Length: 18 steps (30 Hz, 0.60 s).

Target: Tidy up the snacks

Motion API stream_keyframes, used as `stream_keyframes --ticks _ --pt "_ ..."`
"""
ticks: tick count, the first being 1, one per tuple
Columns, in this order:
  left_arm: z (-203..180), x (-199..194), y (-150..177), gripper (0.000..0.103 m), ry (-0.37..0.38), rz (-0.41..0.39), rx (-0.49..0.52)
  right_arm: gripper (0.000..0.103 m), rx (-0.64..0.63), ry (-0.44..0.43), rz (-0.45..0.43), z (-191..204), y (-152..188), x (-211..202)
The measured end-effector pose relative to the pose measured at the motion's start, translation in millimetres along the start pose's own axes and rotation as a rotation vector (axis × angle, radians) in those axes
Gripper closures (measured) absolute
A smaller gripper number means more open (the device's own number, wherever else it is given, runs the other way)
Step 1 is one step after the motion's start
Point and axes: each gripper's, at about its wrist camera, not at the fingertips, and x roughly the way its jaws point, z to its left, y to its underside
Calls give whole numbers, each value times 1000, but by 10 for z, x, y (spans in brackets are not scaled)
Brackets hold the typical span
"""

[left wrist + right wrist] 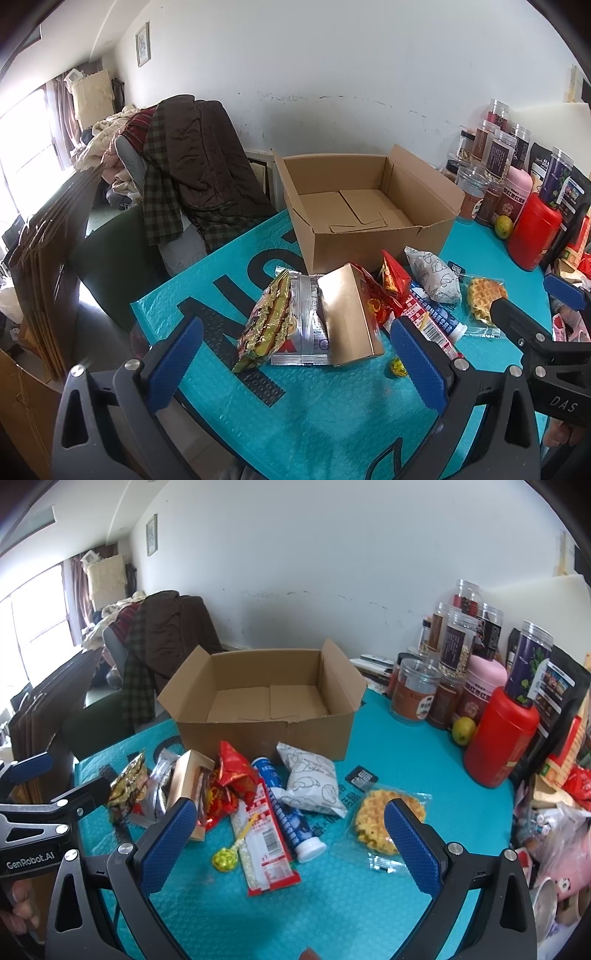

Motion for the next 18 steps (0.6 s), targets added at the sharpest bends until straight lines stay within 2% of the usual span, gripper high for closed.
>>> stream_keyframes --ticks 18 --pt "-1 21 27 0 11 20 -10 0 -4 -4 -7 18 5 -19"
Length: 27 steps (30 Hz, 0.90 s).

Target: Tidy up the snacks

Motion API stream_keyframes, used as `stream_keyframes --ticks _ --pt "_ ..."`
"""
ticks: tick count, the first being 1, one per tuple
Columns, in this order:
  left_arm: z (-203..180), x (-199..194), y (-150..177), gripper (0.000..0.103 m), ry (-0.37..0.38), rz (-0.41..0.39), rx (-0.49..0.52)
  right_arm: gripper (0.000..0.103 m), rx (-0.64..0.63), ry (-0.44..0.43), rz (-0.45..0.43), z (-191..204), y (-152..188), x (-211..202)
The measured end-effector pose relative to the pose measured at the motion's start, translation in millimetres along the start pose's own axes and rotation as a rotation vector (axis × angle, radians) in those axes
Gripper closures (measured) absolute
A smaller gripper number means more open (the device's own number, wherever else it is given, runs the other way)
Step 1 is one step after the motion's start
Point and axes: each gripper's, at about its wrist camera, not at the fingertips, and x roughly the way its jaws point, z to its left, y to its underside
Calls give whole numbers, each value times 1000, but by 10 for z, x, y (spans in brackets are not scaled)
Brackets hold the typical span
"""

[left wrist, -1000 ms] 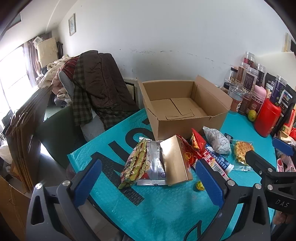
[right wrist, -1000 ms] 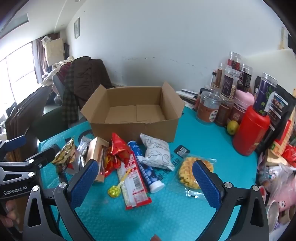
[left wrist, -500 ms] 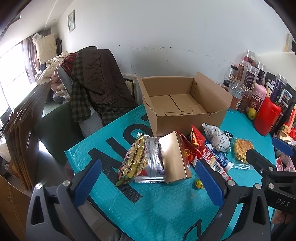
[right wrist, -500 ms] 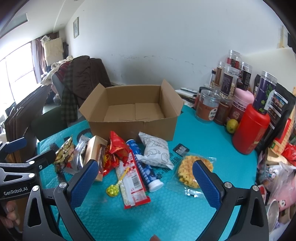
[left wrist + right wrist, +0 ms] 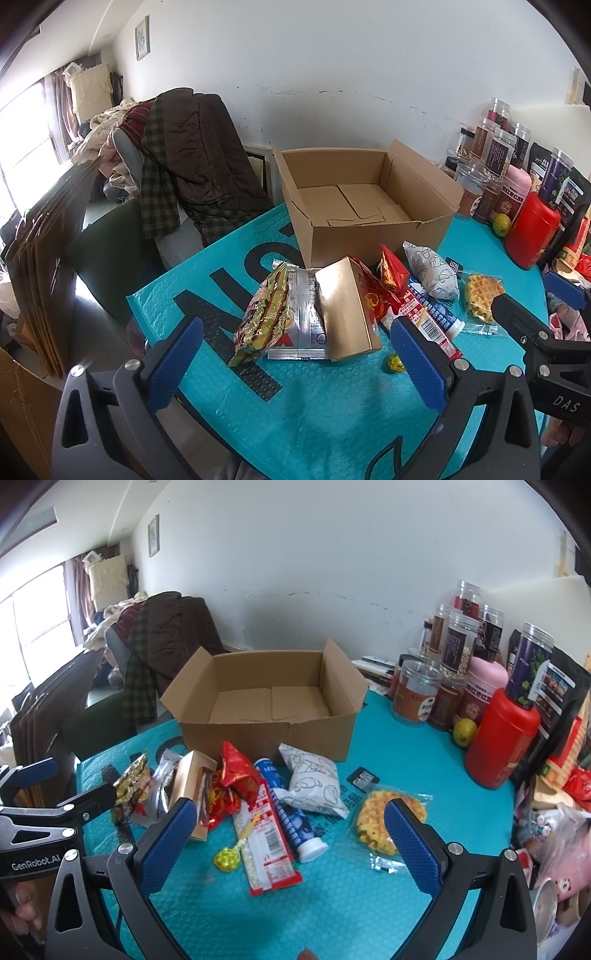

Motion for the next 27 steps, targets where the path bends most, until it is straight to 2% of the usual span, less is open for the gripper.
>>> stream_keyframes --ticks 27 --pt "-25 -154 46 0 18 -16 1 0 -10 -8 -25 33 23 -160"
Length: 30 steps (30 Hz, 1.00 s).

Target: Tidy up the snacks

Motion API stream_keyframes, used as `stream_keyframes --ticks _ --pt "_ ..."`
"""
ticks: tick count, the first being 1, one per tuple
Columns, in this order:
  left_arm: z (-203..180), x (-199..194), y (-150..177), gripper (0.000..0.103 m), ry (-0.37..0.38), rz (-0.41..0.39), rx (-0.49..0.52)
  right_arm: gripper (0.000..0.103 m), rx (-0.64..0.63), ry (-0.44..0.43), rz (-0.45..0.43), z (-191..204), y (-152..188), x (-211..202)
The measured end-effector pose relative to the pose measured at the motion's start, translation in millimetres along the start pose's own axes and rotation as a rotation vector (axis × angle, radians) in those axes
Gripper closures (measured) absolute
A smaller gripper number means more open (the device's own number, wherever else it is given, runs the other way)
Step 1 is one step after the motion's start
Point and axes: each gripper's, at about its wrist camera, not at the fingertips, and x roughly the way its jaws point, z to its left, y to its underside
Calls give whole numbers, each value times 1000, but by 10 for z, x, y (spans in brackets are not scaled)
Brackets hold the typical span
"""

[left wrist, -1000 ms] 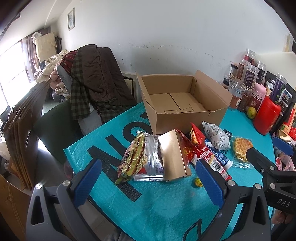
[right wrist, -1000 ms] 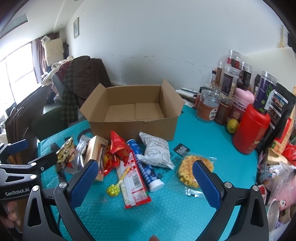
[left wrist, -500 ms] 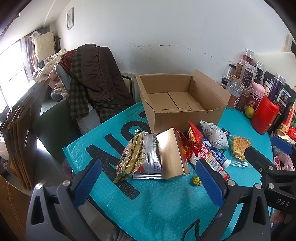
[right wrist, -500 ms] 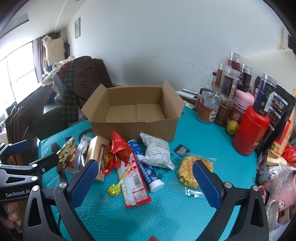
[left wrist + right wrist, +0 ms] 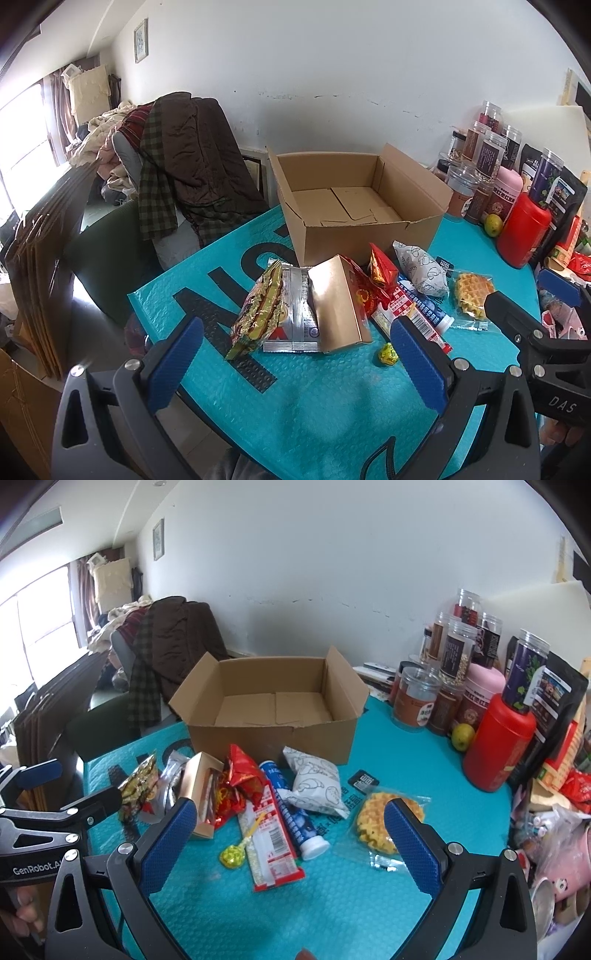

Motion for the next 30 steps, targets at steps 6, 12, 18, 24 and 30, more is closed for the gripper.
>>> stream_keyframes --ticks 6,12,18,24,30 --pt "5 -110 54 0 -6 -16 -6 0 4 -10 -17 -8 38 -93" --pt "10 -229 121 0 -8 -33 -13 0 11 -16 -38 -15 102 -222" --pt "21 -296 212 0 9 -38 -19 0 21 -23 -43 -19 186 -301" --pt "52 -261 287 0 39 -24 -25 0 29 -42 -23 -3 284 -260" --pt "60 -146 340 0 67 6 -26 0 28 -60 3 13 368 -131"
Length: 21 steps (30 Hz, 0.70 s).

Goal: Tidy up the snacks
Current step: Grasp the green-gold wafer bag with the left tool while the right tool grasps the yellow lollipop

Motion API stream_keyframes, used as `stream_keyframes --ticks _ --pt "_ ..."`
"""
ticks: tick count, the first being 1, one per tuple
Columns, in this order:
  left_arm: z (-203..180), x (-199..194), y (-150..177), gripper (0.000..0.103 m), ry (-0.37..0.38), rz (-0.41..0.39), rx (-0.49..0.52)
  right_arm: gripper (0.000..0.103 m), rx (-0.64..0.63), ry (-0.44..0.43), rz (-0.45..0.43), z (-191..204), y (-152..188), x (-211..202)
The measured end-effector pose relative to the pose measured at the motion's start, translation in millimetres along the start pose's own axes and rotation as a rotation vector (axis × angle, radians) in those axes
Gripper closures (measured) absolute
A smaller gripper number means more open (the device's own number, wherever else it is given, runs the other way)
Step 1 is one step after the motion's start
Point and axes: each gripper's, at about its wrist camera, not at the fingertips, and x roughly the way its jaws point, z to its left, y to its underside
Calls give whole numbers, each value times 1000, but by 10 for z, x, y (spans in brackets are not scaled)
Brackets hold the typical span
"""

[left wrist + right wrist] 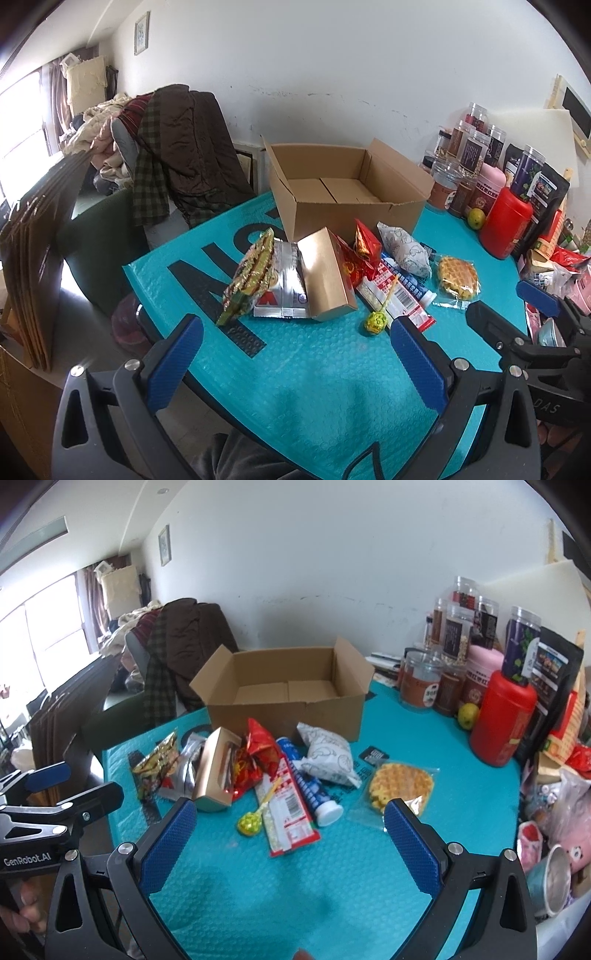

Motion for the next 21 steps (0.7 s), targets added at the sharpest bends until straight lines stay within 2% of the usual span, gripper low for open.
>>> stream_keyframes --ticks 8,21 --pt "93 214 33 0 16 44 -24 2 1 -53 50 10 66 276" --pt "328 559 47 0 -1 111 -70 29 -28 -138 171 160 171 818"
